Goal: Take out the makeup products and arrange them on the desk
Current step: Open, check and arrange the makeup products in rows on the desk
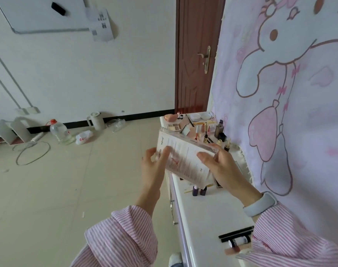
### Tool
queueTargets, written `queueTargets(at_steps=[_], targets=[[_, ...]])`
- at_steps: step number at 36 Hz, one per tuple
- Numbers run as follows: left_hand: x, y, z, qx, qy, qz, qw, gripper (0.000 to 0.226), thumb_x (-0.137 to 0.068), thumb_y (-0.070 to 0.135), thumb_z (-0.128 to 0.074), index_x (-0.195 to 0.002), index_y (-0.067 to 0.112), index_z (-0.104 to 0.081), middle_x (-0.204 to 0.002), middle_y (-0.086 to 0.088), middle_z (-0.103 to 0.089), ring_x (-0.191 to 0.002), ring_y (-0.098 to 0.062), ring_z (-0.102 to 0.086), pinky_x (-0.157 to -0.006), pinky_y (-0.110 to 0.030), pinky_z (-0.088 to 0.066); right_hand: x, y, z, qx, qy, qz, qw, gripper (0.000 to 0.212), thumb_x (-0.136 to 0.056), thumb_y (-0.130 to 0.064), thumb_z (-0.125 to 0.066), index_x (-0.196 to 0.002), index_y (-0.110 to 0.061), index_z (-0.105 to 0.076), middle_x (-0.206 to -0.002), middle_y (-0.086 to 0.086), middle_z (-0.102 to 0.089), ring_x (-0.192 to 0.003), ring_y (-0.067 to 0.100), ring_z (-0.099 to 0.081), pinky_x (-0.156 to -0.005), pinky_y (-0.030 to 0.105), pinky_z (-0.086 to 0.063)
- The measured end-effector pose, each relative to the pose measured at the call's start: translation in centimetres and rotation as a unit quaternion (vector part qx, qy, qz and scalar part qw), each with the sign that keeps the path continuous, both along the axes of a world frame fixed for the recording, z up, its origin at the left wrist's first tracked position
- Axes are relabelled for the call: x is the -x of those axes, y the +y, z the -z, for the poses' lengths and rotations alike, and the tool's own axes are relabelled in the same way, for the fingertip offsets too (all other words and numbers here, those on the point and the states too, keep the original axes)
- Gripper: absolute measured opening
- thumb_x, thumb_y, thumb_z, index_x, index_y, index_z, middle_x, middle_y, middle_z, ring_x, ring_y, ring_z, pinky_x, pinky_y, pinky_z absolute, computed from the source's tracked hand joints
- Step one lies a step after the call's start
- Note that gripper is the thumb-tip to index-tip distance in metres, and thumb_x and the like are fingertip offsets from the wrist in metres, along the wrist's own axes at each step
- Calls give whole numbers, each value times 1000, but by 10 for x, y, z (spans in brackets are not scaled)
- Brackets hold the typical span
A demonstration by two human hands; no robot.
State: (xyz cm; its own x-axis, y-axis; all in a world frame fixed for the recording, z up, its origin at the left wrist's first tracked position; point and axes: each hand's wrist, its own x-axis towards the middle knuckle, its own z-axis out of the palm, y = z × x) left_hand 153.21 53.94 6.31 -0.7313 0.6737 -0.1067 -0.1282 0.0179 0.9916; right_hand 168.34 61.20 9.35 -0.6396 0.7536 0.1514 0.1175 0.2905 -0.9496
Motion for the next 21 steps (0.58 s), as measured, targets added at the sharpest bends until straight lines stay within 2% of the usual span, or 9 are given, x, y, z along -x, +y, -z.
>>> queueTargets(at_steps=[1, 3, 5, 7, 9, 11, 15, 19, 21], targets=[[1, 1, -1, -6, 55, -15, 998, 40, -83, 35, -67, -113, 14, -52, -112, -1, -59, -95, -9, -59, -77, -24, -48, 1, 2, -2, 3, 0, 9, 1000, 28, -91, -20, -54, -118, -12, -50, -53, -16, -62, -52, 2, -58, -50, 13, -42], [2, 1, -3, -25, 145, -34, 989, 34, -84, 25, -66, -115, 19, -54, -111, 7, -55, -100, -6, -55, -78, -16, -46, 4, 1, -7, 7, 7, 20, 1000, 35, -86, -37, -60, -115, -21, -51, -79, 13, -69, -76, 33, -65, -66, 42, -53], [3, 1, -6, -43, 200, -39, 978, 37, -85, 20, -65, -120, 19, -53, -105, 15, -49, -99, -5, -53, -74, -8, -46, 3, 1, -7, 30, 10, 27, 999, 54, -79, -53, -62, -121, -21, -48, -99, 35, -58, -92, 53, -55, -77, 61, -48], [5, 2, -9, -62, 226, -41, 971, 37, -85, 17, -66, -119, 18, -54, -103, 15, -48, -95, -8, -54, -71, -6, -46, 2, 5, -8, 55, 20, 34, 998, 62, -80, -50, -61, -128, -14, -45, -101, 29, -62, -93, 42, -61, -79, 55, -51], [8, 1, -11, -78, 229, -29, 970, 32, -85, 14, -65, -116, 20, -57, -104, 12, -52, -92, -9, -56, -69, -8, -47, 1, 11, -7, 95, 55, 55, 992, 46, -86, -36, -59, -123, -11, -48, -100, 11, -67, -91, 24, -66, -70, 37, -54], [9, -2, -16, -107, 156, 10, 982, 28, -86, 10, -62, -112, 20, -59, -102, 9, -60, -88, -6, -60, -67, -11, -49, 2, 14, -9, 167, 102, 90, 976, 27, -90, -23, -54, -115, -13, -52, -99, 4, -65, -89, 19, -64, -62, 26, -50], [8, -9, -22, -185, -41, 110, 976, 31, -83, 22, -60, -114, 17, -61, -91, 1, -70, -89, -14, -64, -84, -33, -53, 5, 17, -14, 354, 142, 113, 917, 27, -95, -17, -48, -117, -3, -54, -103, 17, -65, -79, 22, -66, -62, 36, -55], [6, -10, -23, -167, 28, 143, 975, 43, -83, 29, -58, -125, 25, -52, -104, 5, -70, -104, -12, -62, -94, -38, -48, 5, 15, -12, 475, 169, 88, 859, 26, -94, -11, -49, -116, 1, -54, -82, 15, -70, -62, 20, -70, -43, 27, -53], [5, -10, -24, -170, 51, 141, 974, 44, -82, 32, -59, -125, 27, -51, -105, 9, -70, -106, -8, -61, -96, -37, -47, 5, 13, -11, 506, 179, 91, 839, 29, -93, -9, -50, -119, 5, -52, -86, 18, -69, -63, 24, -70, -41, 26, -52]])
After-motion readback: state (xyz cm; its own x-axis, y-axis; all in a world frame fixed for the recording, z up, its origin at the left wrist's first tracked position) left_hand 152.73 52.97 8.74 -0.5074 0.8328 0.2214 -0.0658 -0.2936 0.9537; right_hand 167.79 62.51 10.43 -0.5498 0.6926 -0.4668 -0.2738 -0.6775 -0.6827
